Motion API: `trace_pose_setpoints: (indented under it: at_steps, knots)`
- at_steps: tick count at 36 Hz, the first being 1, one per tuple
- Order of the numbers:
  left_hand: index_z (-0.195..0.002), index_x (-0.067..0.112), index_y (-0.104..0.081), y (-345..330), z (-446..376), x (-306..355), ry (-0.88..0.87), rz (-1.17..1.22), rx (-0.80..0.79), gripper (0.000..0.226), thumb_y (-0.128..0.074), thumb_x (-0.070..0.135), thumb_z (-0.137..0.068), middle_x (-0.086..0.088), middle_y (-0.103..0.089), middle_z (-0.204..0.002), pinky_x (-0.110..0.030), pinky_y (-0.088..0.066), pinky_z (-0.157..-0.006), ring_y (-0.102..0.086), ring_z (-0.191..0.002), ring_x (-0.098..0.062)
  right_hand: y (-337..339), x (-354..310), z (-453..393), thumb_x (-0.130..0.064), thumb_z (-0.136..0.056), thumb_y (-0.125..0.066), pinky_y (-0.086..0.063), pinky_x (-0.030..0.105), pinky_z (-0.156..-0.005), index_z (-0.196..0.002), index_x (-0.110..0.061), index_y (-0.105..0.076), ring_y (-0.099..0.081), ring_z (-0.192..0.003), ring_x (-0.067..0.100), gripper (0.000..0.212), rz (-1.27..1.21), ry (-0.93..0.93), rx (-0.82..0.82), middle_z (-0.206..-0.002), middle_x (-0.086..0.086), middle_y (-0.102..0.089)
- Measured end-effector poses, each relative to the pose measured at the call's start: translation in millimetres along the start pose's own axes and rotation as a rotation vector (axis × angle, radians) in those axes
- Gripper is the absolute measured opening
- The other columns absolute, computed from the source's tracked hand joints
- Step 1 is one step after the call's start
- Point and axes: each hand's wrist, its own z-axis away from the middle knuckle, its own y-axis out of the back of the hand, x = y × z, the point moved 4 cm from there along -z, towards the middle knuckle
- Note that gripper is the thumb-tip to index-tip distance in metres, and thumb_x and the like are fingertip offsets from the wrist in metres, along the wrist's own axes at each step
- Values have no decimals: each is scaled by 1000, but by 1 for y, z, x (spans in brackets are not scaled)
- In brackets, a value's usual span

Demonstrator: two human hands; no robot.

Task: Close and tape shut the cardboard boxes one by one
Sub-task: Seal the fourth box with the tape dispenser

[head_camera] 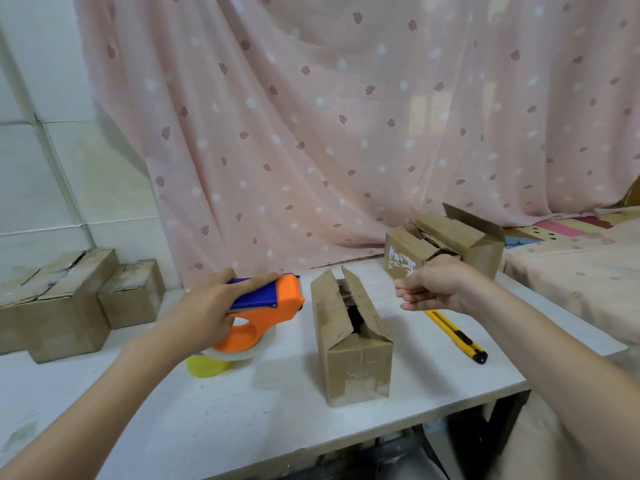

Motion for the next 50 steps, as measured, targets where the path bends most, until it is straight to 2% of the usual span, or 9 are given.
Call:
trace_pose_setpoints:
  at_steps: [16, 28, 31, 36, 39, 43, 45, 47, 50]
  knots:
    - [-148, 62, -5, -30, 5, 5, -97, -351, -127, 132, -69, 1, -49, 6, -37, -70, -19, -15, -47, -44, -51, -16, -19, 43, -13, 1, -89, -72, -62, 35, -56, -102, 16, -67, -61, -51, 20, 21, 111, -77, -16, -67, 14, -70]
    - [-140, 70, 8, -40, -3, 14, -86, -383, -143, 118, -64, 10, -69, 5, -39, -78, -26, -31, -56, -43, -66, -17, -40, 50, -15, -20, -95, -66, -59, 35, -68, -85, -3, -75, -63, -63, 24, 22, 373, 16, -6, -71, 0, -75]
    - [-146, 64, -15, -36, -2, 22, -61, -353, -131, 115, -72, 10, -62, 7, -34, -75, -26, -35, -54, -43, -63, -17, -43, 44, -14, -29, -96, -63, -52, 28, -63, -85, -5, -78, -69, -65, 23, 30, 570, 69, 10, -73, -5, -76]
    - [-145, 65, -14, -42, 1, 17, -66, -301, -130, 121, -73, 7, -57, 8, -33, -72, -28, -39, -52, -39, -60, -15, -44, 40, -17, -52, -95, -58, -53, 29, -69, -72, -8, -54, -63, -60, 20, 49, 1049, 96, 97, -66, 3, -66]
    - [-142, 55, -37, -45, 2, 16, -68, -359, -63, 116, -75, 7, -43, 10, -27, -67, -25, -40, -42, -38, -50, -13, -39, 33, -14, -44, -98, -58, -42, 31, -60, -73, -4, -55, -53, -59, 23, 48, 977, 220, 185, -65, 8, -56]
    - [-142, 56, -38, -49, 1, 19, -41, -389, -45, 113, -73, 6, -46, 9, -26, -69, -26, -36, -43, -32, -53, -14, -52, 2, 21, -35, -106, -41, -53, 39, -81, -114, -13, -68, -64, -96, 28, 36, 841, 702, 319, -102, 7, -72]
    - [-143, 61, -32, -52, 0, 20, 2, -385, -54, 111, -72, 6, -55, 8, -27, -71, -27, -31, -50, -30, -58, -15, -74, -2, 39, -42, -106, -34, -50, 42, -83, -110, -20, -61, -60, -98, 28, 35, 941, 833, 199, -104, 2, -66]
    - [-143, 65, -22, -52, 1, 26, 20, -360, -68, 104, -68, 9, -68, 6, -31, -77, -30, -31, -57, -31, -65, -17, -93, 11, 45, -47, -105, -29, -49, 44, -82, -103, -22, -51, -58, -98, 28, 34, 1082, 784, 39, -104, 2, -58]
    - [-140, 68, 8, -50, 5, 31, -5, -324, -1, 94, -51, 16, -89, 3, -35, -92, -30, -33, -72, -34, -80, -19, -104, 33, 47, -60, -102, -20, -41, 46, -104, -133, -15, -45, -41, -136, 29, 61, 1233, 653, -105, -142, 12, -47]
